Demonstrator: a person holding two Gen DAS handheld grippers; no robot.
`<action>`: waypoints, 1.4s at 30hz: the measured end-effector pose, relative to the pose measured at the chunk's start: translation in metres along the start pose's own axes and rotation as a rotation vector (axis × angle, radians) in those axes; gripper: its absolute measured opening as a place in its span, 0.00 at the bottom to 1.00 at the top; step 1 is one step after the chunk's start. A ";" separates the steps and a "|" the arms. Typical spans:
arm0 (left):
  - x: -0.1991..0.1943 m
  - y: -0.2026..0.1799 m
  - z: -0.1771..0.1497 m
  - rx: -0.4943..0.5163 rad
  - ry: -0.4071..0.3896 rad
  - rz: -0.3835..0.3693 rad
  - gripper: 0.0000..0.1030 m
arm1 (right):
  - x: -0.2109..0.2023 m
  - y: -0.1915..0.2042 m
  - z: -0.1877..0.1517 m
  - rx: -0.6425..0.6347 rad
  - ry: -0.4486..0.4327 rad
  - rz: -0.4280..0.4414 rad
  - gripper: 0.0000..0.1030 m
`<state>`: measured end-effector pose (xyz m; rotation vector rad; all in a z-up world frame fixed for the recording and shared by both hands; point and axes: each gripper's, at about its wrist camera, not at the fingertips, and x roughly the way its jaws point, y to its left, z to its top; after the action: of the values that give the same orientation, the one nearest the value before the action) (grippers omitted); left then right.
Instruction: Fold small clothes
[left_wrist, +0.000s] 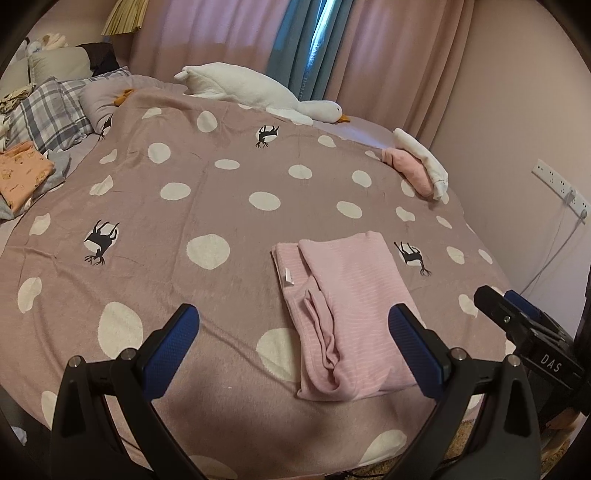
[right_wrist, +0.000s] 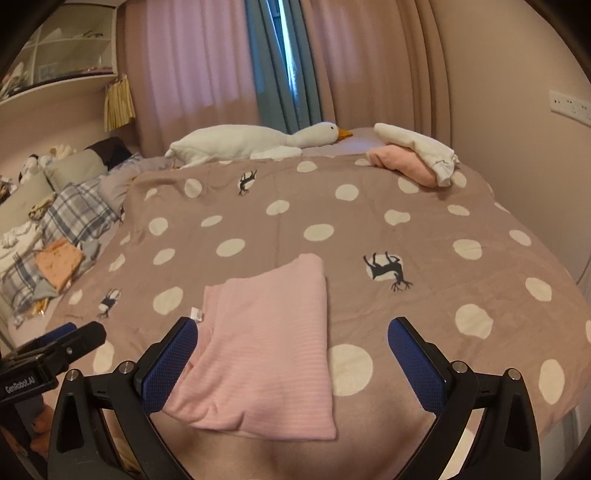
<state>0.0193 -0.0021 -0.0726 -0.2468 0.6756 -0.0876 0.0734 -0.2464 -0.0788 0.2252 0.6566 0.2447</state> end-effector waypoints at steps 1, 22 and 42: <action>0.000 0.000 -0.001 0.003 0.001 -0.001 1.00 | -0.002 0.001 -0.002 -0.001 0.000 -0.003 0.99; 0.003 -0.002 -0.007 0.020 0.041 0.014 1.00 | 0.000 0.009 -0.008 -0.021 0.019 -0.025 0.99; 0.005 -0.002 -0.008 0.019 0.058 0.024 1.00 | 0.000 0.012 -0.012 -0.028 0.027 -0.035 0.99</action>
<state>0.0184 -0.0068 -0.0809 -0.2183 0.7350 -0.0788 0.0644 -0.2333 -0.0848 0.1839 0.6828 0.2230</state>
